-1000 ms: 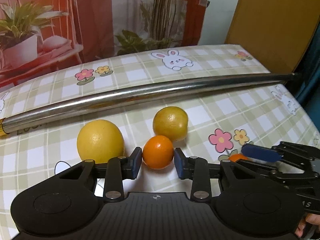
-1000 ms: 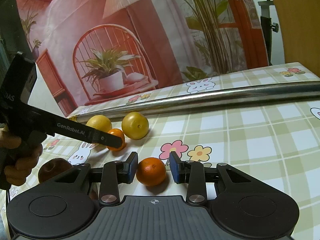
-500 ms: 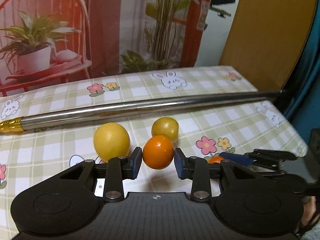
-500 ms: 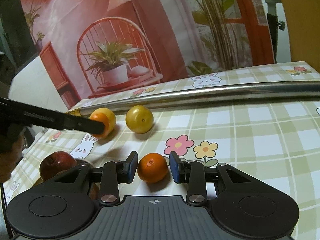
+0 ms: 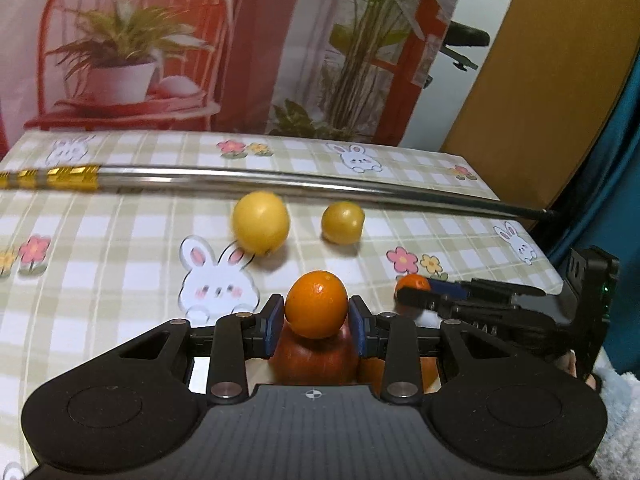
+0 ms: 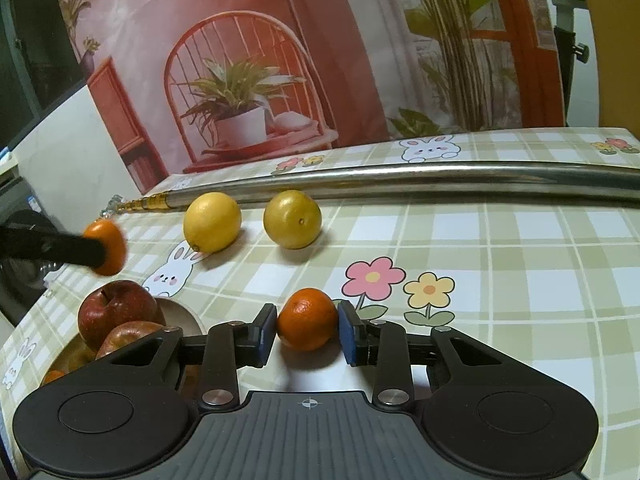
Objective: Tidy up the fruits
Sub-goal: 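Lower the tangerine onto the plate with the left tool while the right tool lowers its tangerine there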
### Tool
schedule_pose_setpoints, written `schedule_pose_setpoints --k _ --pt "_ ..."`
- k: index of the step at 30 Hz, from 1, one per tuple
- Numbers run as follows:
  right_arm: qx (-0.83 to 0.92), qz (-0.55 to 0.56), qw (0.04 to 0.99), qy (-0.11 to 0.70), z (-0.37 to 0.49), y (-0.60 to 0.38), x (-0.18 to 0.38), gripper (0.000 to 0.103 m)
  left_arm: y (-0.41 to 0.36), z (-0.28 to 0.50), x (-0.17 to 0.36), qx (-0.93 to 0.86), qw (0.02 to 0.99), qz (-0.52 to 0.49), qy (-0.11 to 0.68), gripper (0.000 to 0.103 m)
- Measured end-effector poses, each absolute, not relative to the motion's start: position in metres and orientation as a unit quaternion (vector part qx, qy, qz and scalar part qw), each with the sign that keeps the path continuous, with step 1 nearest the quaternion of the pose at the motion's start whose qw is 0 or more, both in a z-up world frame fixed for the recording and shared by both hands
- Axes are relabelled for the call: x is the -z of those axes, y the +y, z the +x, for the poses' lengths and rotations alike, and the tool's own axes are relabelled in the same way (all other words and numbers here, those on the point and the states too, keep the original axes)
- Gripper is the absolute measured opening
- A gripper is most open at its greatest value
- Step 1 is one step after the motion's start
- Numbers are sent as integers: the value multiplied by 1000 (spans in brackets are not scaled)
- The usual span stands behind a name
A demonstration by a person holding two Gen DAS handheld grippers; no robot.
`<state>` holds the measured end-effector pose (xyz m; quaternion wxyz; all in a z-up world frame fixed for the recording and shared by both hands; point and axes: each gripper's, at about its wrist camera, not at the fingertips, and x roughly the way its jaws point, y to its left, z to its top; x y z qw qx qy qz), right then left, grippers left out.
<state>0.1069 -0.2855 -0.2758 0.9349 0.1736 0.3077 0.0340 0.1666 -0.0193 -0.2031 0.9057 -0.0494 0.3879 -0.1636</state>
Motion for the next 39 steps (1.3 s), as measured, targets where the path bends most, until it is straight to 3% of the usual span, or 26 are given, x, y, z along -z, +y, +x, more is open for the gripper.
schedule_pose_setpoints --k 20,39 --pt "-6 169 944 283 88 -285 265 27 -4 110 220 204 889 -75 403 37" --pt "-100 154 950 253 38 -201 207 27 -1 103 233 199 882 -85 419 37"
